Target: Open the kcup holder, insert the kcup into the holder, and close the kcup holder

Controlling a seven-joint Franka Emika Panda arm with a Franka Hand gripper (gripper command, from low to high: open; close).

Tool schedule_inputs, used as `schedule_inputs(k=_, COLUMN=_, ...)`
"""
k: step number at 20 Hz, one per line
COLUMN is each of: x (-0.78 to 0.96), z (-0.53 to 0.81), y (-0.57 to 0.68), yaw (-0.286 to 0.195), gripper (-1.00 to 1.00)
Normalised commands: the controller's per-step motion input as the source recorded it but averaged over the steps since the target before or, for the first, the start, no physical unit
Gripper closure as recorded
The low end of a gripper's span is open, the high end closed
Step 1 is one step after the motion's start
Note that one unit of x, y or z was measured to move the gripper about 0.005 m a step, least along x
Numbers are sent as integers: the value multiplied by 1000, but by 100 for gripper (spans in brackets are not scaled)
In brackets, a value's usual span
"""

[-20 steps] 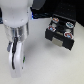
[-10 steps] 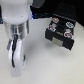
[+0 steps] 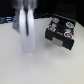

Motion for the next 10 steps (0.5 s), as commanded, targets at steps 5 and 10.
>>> schedule_inputs(k=5, x=14, z=656, y=603, yaw=45, gripper=100)
schedule_inputs(k=10, x=12, z=548, y=634, yaw=36, gripper=100)
